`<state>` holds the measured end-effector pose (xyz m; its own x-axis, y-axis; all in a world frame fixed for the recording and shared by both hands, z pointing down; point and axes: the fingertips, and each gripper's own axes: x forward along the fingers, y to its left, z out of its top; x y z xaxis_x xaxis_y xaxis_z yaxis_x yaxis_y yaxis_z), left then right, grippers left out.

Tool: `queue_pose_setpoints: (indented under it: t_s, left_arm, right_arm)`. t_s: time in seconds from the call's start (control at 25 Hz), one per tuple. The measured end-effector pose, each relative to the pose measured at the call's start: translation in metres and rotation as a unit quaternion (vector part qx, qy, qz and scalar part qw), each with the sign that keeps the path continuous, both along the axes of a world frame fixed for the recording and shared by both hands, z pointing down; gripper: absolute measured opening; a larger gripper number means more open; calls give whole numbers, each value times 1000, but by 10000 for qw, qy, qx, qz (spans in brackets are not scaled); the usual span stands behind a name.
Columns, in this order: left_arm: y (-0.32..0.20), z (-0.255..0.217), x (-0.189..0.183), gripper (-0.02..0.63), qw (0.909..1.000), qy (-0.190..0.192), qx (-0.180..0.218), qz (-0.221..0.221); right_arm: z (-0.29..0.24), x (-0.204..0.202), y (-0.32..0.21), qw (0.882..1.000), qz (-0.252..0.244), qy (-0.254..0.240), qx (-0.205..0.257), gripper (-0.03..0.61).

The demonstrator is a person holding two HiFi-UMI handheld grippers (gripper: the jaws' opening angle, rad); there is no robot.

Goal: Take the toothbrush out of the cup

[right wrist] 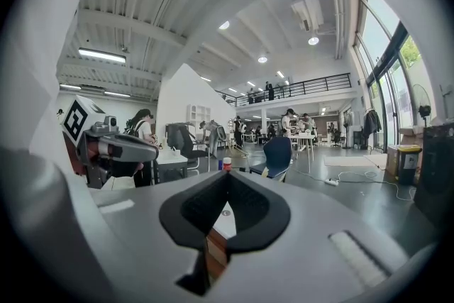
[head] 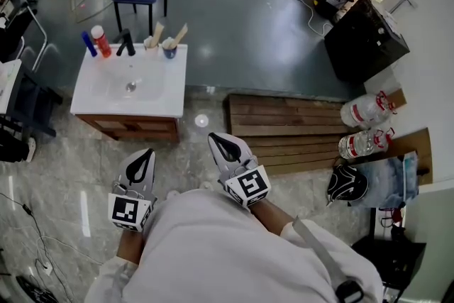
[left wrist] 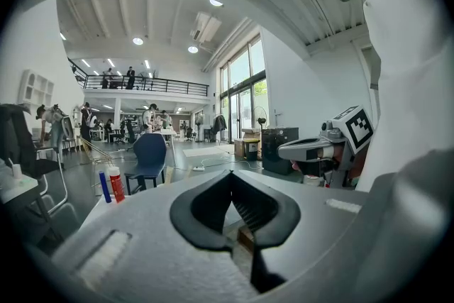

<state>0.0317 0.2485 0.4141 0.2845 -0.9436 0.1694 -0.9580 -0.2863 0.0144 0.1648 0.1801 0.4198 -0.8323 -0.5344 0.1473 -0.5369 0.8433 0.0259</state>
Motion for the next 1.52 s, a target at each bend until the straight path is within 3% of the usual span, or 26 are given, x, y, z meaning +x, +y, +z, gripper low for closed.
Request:
queue_pose_setpoints:
  t_s: [0.84,1.16,1.52]
  left_arm:
    - [-12,6,-54,8,9995,126,47,296]
    - [-54,21,-62,8,9998,106,-63,135]
    - [-137,20,-70,8,9998,37,-105,-142]
  right_arm:
    - [9,-48,-1,9993,334,143,103,3]
    - [19,-58,-49,9998,183,107,52,3]
    - [23,-73,-132,9999,-150,39,-7,3]
